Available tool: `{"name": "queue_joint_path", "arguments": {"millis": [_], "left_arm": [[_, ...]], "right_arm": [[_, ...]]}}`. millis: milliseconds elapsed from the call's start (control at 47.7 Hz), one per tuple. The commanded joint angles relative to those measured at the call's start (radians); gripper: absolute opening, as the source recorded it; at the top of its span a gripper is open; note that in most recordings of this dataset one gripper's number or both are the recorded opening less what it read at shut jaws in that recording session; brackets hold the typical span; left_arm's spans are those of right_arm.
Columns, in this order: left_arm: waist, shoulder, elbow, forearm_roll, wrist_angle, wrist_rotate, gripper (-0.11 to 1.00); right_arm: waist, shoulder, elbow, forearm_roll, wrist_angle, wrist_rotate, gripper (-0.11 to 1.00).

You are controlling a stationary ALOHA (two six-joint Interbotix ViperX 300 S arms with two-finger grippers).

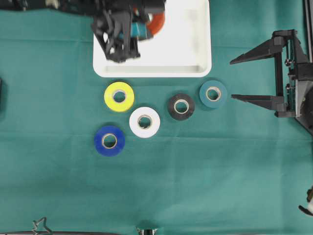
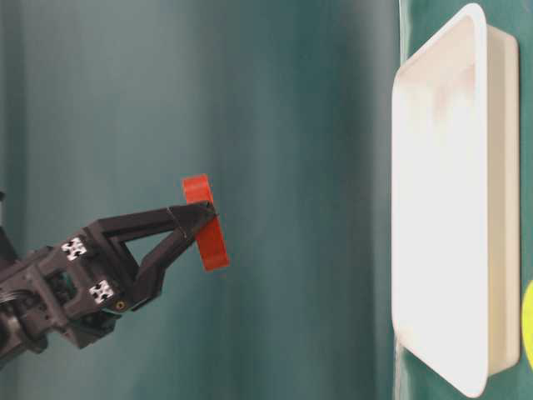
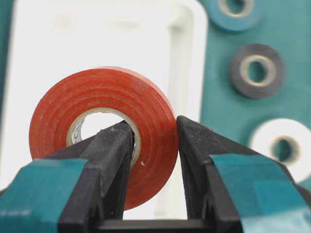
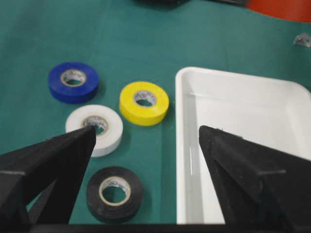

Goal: Pick up the tape from a random location and place it into the white case.
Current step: 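Lift the red roll and carry it with the left gripper over the white tray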

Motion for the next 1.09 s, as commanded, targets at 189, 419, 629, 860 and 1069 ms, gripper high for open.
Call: {"name": "queue_joint_path", "arguments": {"millis": [189,419,629,860,1069], "left_arm": [[0.054,-0.014,-0.018,0.003,-0.015,0.002,0.24],[0.052,-0.012,-0.018,0.003,-0.026,0.000,0.24],[0.046,0.018,-0.040,0.003,-0.041,0.002,0.24],[0.044,0.032,-0.051,0.003,-0.038,0.002,0.24],[0.044,0.031,-0.048,0.003,-0.035,0.000,0.24]], "right_arm": [[-0.002,0.002,-0.029,-0.003,0.005,-0.002,0.92],[-0.002,0.003,-0.034,-0.003,0.005,-0.002,0.92],[-0.002,0.003,-0.035,-0.003,0.005,-0.002,0.92],[-0.002,0.003,-0.034,-0.003,0.008,-0.002,0.92],[-0.002,0.003,-0.035,-0.003,0.009,-0.002,0.92]]}}
